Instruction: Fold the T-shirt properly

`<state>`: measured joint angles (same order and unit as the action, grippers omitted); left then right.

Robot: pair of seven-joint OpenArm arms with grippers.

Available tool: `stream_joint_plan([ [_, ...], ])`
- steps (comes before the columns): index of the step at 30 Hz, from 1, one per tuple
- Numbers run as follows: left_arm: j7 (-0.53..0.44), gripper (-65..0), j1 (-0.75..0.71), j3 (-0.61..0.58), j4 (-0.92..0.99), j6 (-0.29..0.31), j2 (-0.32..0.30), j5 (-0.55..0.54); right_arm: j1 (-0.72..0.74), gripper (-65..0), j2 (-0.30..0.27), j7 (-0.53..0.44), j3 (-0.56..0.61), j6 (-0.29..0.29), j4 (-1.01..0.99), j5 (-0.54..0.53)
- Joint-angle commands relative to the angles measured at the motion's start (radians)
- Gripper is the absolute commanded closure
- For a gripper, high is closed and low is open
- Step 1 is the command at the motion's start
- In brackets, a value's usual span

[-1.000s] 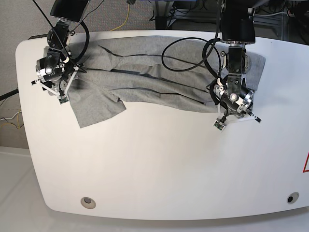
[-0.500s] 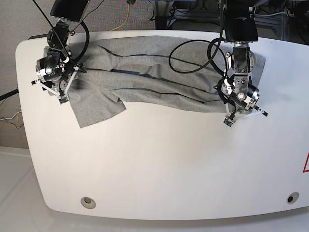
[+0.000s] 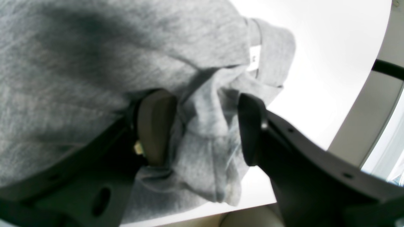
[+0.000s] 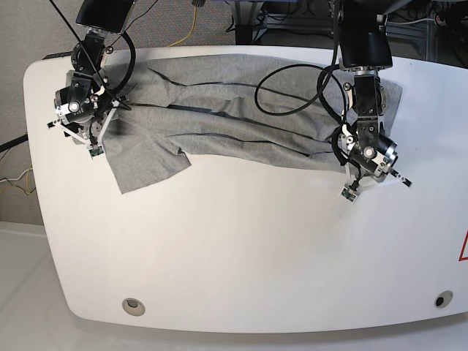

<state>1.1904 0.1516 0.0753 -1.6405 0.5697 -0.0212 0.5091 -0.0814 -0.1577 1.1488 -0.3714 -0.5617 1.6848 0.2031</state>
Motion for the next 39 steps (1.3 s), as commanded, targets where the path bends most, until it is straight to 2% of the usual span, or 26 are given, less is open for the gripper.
stream_joint_plan([
  [1,0.029,-4.2,0.03,-0.027,-0.045,0.002,-0.007,0.013,-0.005,-34.8,0.004,0.009,0.004,-0.011,-0.012,-0.017],
  [5,0.069,-4.2,0.033,-0.067,-0.071,0.003,-0.007,0.013,-0.005,-34.8,0.004,0.009,0.004,-0.011,-0.012,-0.017],
  [16,0.07,-4.2,-0.02,-0.079,-0.099,0.008,-0.001,0.064,-0.01,-34.6,0.004,0.009,0.004,-0.011,-0.012,-0.017],
  [21,0.07,-4.2,-0.048,-0.079,-0.099,0.075,-0.001,0.089,-0.01,-34.6,0.004,0.009,0.004,-0.011,-0.012,-0.017],
  [24,0.07,-4.2,-0.062,-0.079,-0.099,0.128,-0.001,0.142,-0.007,-34.6,0.004,0.009,0.004,-0.011,-0.012,-0.017],
  [39,0.07,-4.2,-0.063,-0.079,-0.099,0.128,0.002,0.492,-0.004,-34.9,0.008,0.009,0.004,-0.011,-0.013,-0.017],
])
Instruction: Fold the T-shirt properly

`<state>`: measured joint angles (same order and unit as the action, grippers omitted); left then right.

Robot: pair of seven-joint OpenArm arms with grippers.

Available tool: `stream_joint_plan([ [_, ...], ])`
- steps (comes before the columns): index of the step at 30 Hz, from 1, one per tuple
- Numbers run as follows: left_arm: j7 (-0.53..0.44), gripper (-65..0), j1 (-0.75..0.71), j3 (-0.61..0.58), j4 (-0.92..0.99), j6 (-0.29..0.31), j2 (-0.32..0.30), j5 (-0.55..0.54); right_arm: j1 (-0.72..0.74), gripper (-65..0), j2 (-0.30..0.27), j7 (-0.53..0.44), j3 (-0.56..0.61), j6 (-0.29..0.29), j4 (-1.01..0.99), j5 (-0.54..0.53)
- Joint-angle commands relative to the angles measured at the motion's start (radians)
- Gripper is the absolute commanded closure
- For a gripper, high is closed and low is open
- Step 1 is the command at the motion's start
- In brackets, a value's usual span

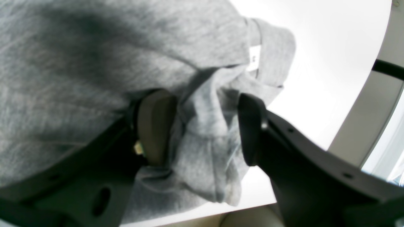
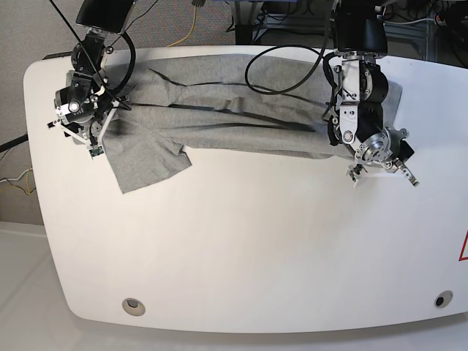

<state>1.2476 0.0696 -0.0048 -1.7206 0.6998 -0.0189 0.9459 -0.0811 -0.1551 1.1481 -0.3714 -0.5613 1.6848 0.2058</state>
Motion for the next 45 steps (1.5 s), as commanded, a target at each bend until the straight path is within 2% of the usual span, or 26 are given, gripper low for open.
stream_joint_plan([
  [1,0.013,-4.2,0.019,0.001,-0.019,-0.002,0.0,0.077,-0.003,-34.9,0.005,0.01,0.004,-0.012,-0.013,-0.019],
  [9,0.011,-4.3,0.012,0.001,-0.014,-0.002,0.033,0.181,-0.003,-34.9,0.005,0.01,0.004,-0.012,-0.013,-0.019],
  [13,0.01,-4.3,-0.009,0.001,-0.011,-0.002,0.052,0.198,-0.003,-34.9,0.005,0.01,0.004,-0.012,-0.013,-0.019],
  [25,0.007,-4.3,-0.057,0.001,-0.011,-0.002,0.109,0.193,-0.01,-34.6,0.005,0.01,0.004,-0.012,-0.013,-0.019],
  [32,-0.022,-4.5,-0.061,0.001,-0.011,-0.002,0.11,0.195,-0.01,-34.6,0.004,0.01,0.004,-0.012,-0.012,-0.019],
  [45,-0.022,-4.9,0.063,0.001,-0.011,-0.002,0.109,0.2,-0.004,-34.5,0.004,0.008,0.004,-0.012,0.038,-0.027],
])
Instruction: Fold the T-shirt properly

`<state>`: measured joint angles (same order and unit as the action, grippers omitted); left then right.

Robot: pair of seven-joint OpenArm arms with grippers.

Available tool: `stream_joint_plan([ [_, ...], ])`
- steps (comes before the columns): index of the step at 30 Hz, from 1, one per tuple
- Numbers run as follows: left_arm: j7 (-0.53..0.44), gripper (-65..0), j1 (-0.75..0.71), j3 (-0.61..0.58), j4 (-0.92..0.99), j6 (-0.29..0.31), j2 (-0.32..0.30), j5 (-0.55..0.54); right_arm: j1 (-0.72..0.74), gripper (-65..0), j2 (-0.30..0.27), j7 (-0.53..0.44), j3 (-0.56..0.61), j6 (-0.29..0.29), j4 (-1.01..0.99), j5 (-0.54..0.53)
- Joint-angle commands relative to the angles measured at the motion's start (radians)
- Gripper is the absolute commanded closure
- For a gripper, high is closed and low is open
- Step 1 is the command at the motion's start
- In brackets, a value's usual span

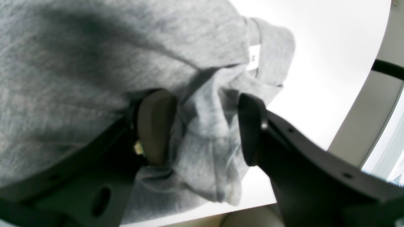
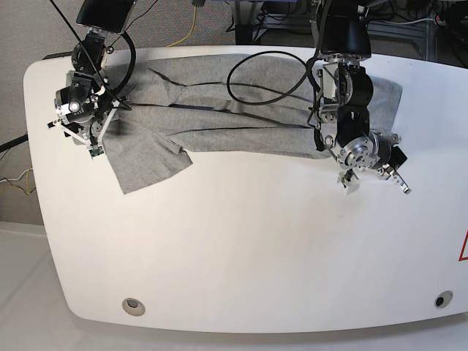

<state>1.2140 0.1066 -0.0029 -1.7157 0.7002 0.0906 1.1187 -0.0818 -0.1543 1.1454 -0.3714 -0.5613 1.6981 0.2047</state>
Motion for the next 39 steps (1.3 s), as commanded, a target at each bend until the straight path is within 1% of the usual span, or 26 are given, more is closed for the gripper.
stream_joint_plan([
  [1,0.011,-4.9,0.034,-0.001,-0.016,-0.002,-0.001,0.027,-0.003,-34.5,0.003,0.011,0.004,-0.012,0.043,-0.026],
  [8,0.011,-4.9,0.055,-0.001,-0.016,-0.002,0.002,0.027,-0.003,-34.5,0.002,0.015,0.004,-0.012,0.13,-0.018],
  [12,0.008,-4.9,0.051,-0.001,-0.016,-0.002,0.021,0.027,-0.005,-34.8,0.0,0.015,0.004,-0.012,0.145,-0.018],
  [16,0.008,-4.9,0.046,-0.001,-0.014,-0.002,0.022,0.021,-0.011,-34.8,0.0,0.015,0.004,-0.012,0.147,-0.018],
  [20,0.008,-4.9,0.026,-0.001,-0.014,-0.002,0.027,0.019,-0.013,-34.8,0.002,0.015,0.004,-0.012,0.145,-0.018],
  [28,-0.006,-4.9,-0.012,0.001,-0.014,-0.002,0.064,0.019,-0.013,-34.5,0.005,0.015,0.004,-0.012,0.148,-0.026],
  [39,-0.006,-4.4,-0.072,0.005,-0.014,-0.002,0.066,0.021,-0.037,-34.4,0.006,0.017,0.005,-0.012,0.152,-0.027],
])
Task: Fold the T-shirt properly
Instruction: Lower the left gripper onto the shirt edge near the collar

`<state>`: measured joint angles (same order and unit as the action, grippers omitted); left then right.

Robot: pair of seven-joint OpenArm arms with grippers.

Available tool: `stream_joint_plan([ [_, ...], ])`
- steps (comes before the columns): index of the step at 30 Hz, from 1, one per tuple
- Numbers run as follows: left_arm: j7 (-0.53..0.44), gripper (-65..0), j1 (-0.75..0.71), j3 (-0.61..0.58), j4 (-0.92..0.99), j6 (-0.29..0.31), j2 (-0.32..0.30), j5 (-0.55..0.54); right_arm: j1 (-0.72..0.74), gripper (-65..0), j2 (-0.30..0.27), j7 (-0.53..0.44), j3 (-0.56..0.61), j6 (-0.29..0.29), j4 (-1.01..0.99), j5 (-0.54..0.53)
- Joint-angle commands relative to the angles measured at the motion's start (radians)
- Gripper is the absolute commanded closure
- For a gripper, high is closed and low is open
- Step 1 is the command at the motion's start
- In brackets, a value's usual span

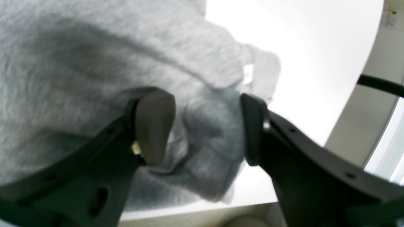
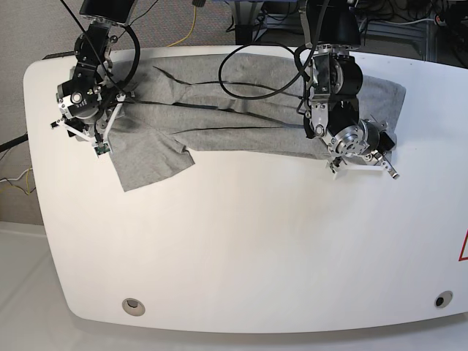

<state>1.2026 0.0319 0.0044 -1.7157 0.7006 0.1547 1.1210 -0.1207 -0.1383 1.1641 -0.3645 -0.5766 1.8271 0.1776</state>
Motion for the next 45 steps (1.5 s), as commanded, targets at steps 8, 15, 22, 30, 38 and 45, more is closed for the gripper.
stream_joint_plan([
  [8,0.004,-4.2,-0.037,-0.005,-0.014,-0.002,0.002,-0.031,-0.009,-34.3,0.009,-0.002,0.034,0.004,0.016,0.009],
  [15,0.004,-2.5,-0.039,0.015,0.009,-0.002,0.002,-0.18,-0.026,-34.3,0.01,-0.008,0.094,0.004,0.015,0.009],
  [22,-0.057,-2.3,-0.04,0.029,0.027,-0.002,0.001,-0.332,-0.023,-34.3,0.01,-0.008,0.115,0.005,0.015,0.009],
  [30,-0.143,-2.3,-0.076,0.029,0.026,-0.002,0.002,-0.347,-0.023,-34.3,0.009,-0.008,0.114,0.007,0.013,0.009],
  [38,-0.151,-2.3,-0.076,0.029,0.027,-0.002,0.002,-0.348,-0.014,-34.3,0.009,-0.009,0.114,0.005,-0.051,0.009],
  [45,-0.166,-2.3,-0.077,0.041,0.033,-0.002,0.002,-0.39,-0.007,-34.3,0.01,-0.032,0.115,0.004,-0.117,0.001],
])
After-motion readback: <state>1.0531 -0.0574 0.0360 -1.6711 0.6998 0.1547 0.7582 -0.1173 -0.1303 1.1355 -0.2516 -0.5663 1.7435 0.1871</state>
